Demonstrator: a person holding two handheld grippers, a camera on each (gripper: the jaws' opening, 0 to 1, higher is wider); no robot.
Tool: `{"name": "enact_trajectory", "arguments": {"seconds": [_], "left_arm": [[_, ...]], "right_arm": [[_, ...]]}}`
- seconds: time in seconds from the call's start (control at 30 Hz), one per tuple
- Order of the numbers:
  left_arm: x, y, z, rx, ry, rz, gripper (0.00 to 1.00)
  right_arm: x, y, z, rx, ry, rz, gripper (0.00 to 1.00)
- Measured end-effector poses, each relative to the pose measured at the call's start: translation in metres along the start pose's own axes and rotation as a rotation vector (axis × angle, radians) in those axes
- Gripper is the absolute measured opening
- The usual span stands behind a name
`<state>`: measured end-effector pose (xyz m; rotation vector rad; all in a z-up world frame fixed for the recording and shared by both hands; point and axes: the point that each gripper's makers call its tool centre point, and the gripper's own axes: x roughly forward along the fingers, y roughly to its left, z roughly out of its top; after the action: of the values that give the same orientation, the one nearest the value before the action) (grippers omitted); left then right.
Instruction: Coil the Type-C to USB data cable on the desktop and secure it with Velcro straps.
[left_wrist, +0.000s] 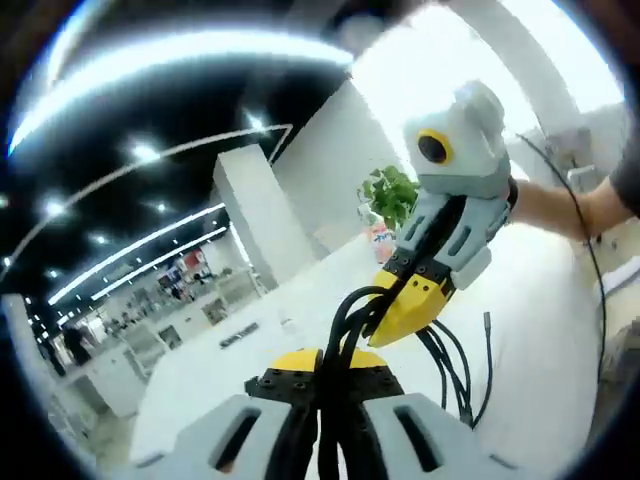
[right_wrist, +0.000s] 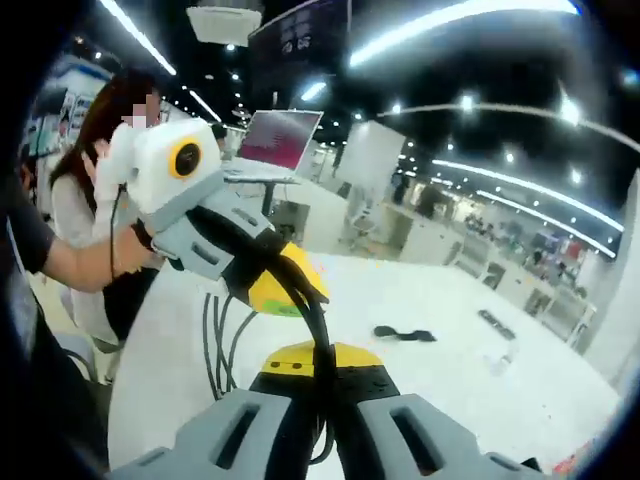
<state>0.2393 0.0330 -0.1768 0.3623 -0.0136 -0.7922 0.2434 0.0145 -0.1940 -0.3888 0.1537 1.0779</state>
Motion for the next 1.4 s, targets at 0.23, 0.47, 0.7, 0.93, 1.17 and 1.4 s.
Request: {"name": "enact_trajectory", "arguments": {"seconds": [0.23, 0.47, 0.7, 0.93, 1.17, 1.4], "left_arm": [[0.012, 0.005, -0.035, -0.308, -0.031, -0.123, 0.04], [0.021, 0.013, -0.065, -0.395, -0.096, -0.101, 0.05], [0.028, 0.015, -0.087, -0.493, -0.052, -0.101, 0.04], [0.037, 0.011, -0.111, -0.480, 0.053, -0.066, 0.04], [0.032, 0.028, -0.126, -0.574, 0.090, -0.025, 0.04], [0.032, 0.026, -0.124, -0.625, 0.083, -0.045, 0.04]], "right_arm": [[0.022, -0.007, -0.027, 0.186, -0.033, 0.044, 0.03], [0.035, -0.013, -0.042, 0.251, -0.079, 0.043, 0.03], [0.046, -0.019, -0.053, 0.268, -0.205, -0.029, 0.05], [0.046, -0.022, -0.072, 0.416, -0.258, -0.036, 0.11], [0.019, -0.040, -0.046, 0.632, -0.514, 0.005, 0.14], [0.066, -0.111, -0.082, 0.321, -0.303, -0.314, 0.18]]}}
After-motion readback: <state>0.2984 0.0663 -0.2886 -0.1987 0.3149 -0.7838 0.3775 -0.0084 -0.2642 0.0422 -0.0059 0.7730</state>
